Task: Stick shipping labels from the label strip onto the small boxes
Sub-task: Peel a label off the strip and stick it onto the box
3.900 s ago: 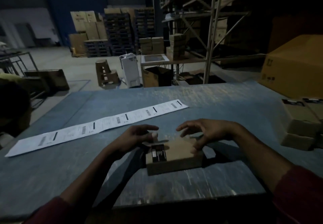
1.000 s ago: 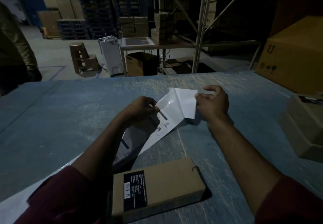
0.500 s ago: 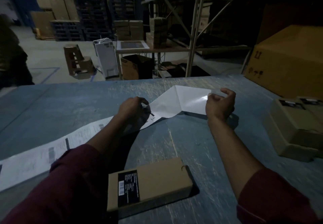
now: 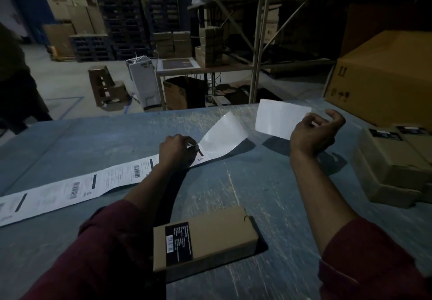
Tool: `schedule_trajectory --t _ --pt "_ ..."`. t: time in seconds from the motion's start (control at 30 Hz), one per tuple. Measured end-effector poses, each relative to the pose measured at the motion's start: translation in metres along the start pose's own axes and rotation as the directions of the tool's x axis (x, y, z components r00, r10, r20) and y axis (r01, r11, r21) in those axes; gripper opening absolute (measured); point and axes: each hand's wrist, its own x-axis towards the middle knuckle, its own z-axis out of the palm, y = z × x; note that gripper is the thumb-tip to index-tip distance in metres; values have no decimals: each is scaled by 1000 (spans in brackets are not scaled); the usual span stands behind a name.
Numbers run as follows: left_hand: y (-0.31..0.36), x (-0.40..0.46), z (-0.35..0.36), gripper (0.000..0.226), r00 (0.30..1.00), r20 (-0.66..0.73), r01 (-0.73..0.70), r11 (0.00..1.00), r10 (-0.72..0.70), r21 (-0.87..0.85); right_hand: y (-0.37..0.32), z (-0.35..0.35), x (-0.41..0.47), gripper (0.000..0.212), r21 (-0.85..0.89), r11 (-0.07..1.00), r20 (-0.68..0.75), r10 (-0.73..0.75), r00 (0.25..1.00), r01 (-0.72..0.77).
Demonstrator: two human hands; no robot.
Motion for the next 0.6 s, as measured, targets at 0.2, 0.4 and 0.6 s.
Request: schedule_trajectory --t 0.2,0.4,0.6 --pt "-3 -4 -7 22 986 -133 -93 994 101 65 -6 1 -44 34 -49 921 197 -371 908 387" --pt "52 -20 -82 65 965 148 260 704 -217 -661 -19 -4 -72 29 85 768 254 -633 731 635" --pt "89 -59 -153 75 813 509 581 348 -283 -736 -29 -28 -118 32 269 399 318 -896 310 877"
